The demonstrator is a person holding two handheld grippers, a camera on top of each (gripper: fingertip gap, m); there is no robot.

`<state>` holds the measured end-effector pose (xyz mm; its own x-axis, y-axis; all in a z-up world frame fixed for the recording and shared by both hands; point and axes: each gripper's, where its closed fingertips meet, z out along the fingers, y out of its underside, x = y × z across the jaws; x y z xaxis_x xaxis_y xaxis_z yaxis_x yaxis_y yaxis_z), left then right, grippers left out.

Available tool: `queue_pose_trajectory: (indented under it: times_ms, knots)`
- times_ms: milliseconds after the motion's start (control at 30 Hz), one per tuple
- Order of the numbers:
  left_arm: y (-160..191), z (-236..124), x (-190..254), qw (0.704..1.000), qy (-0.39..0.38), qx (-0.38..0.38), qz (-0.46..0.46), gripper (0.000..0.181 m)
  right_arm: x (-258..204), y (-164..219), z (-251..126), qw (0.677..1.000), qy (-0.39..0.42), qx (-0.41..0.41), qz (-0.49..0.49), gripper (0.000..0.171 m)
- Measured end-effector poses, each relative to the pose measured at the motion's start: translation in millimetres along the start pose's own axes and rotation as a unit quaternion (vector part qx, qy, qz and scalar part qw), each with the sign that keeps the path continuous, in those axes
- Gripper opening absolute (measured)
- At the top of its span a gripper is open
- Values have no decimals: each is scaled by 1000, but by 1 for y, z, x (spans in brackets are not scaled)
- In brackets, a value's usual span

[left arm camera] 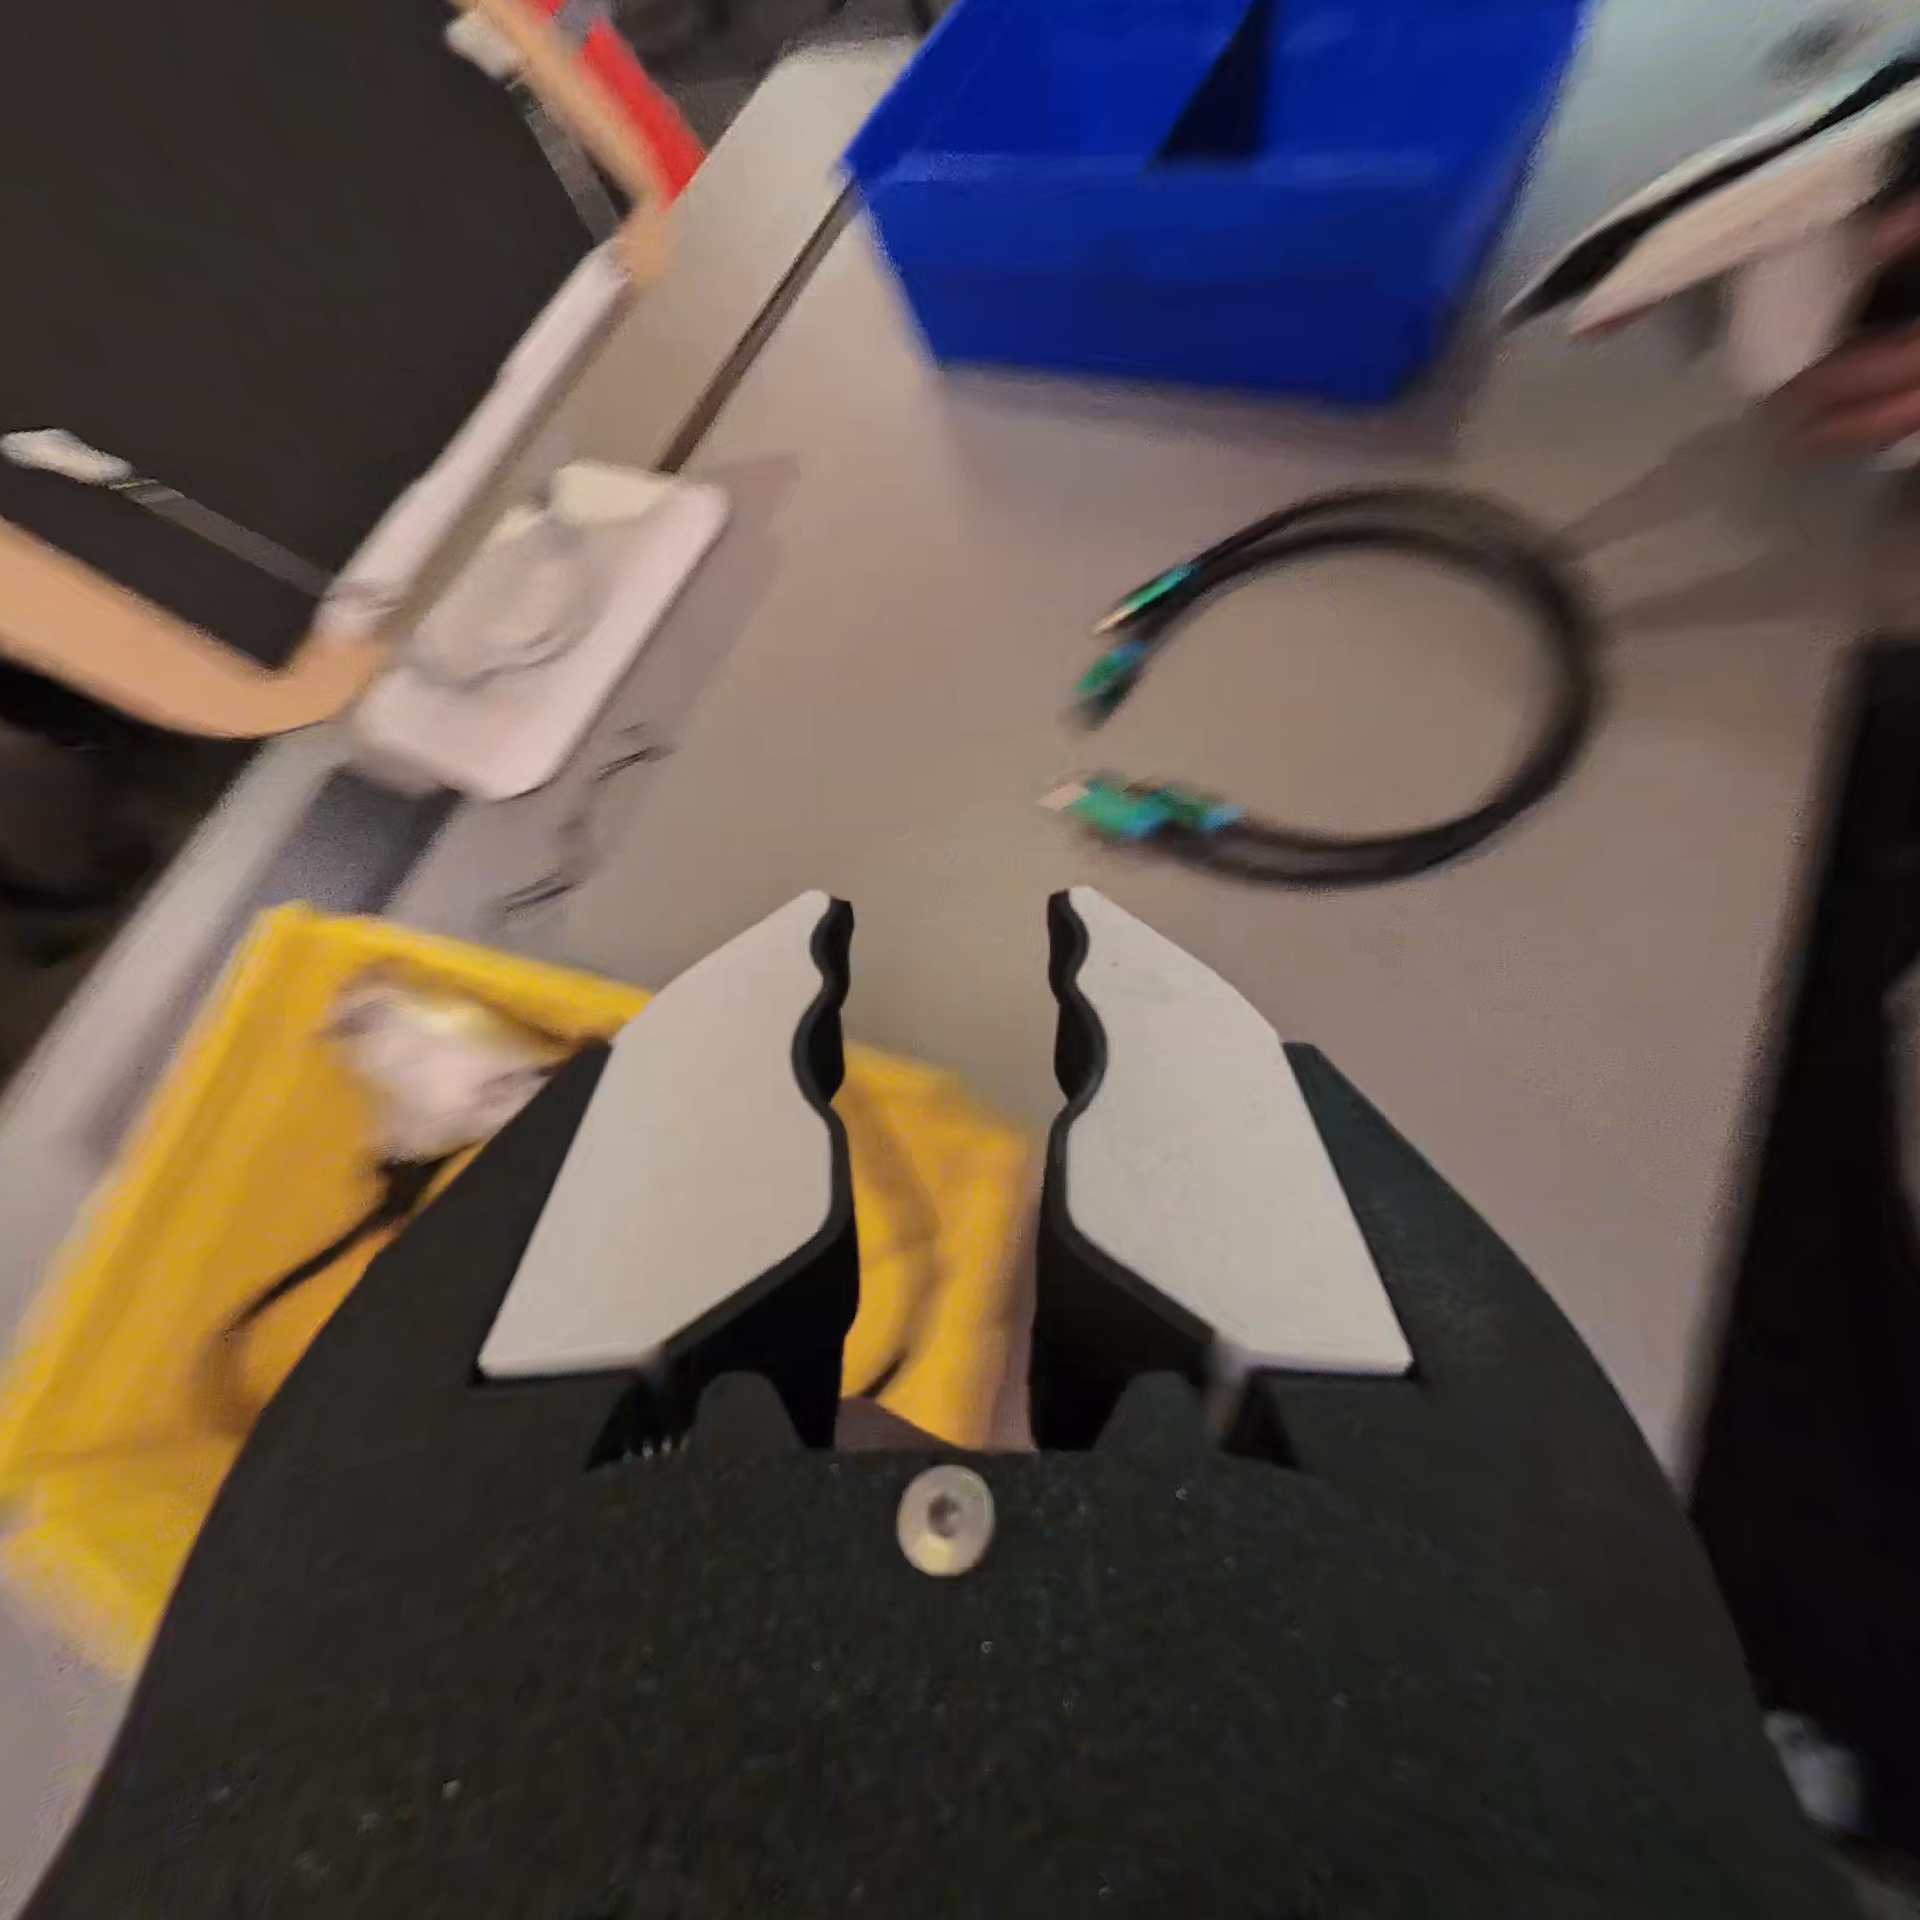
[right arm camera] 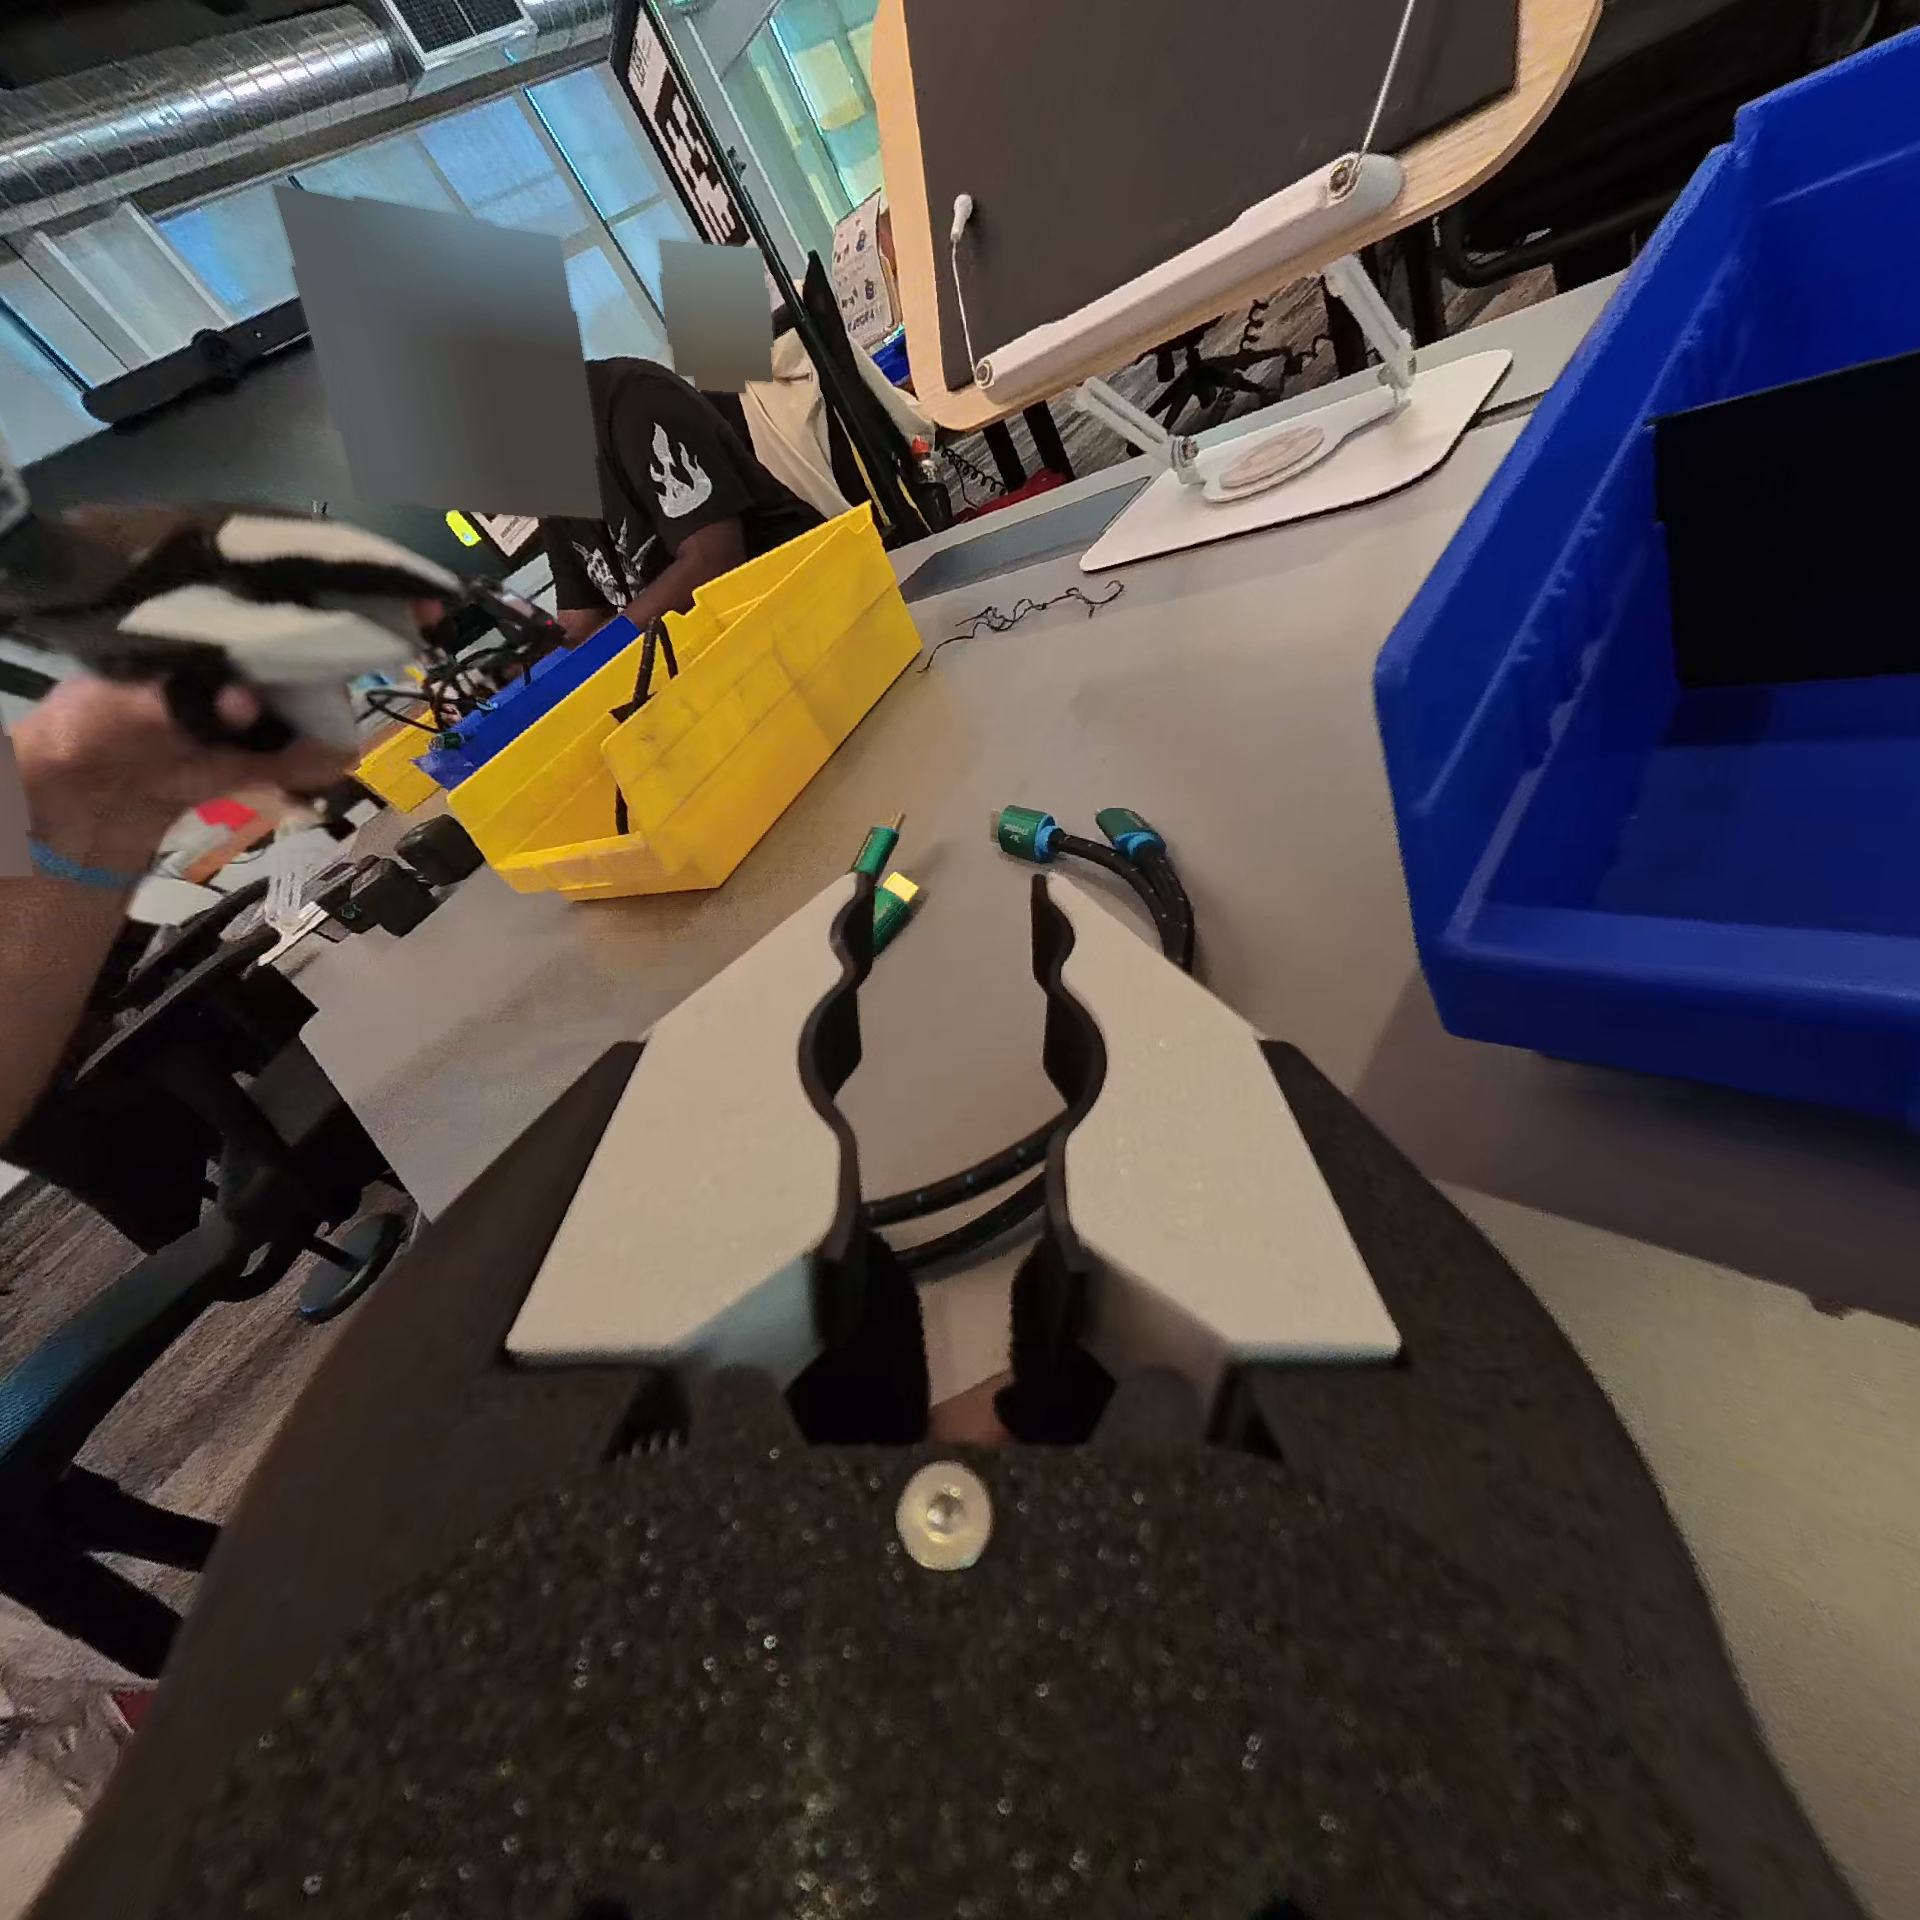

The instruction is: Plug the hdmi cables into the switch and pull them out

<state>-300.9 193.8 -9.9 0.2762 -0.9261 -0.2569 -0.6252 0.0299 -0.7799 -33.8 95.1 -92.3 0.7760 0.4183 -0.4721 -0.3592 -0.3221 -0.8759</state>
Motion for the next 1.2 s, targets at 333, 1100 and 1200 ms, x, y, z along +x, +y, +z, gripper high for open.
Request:
queue_pose_trajectory:
  times_ms: [333,1100,1200]
  knots:
    - [151,66,-208,950,13,-297,98,41,-2,6,17,1000,-2,-21,-17,29]
    - [70,0,-285,947,-135,-203,211,20,6,2,10,1000,8,-11,-1,29]
    - [15,-49,-306,939,-227,-159,204,20,-1,5,9,1000,3,-13,-9,29]
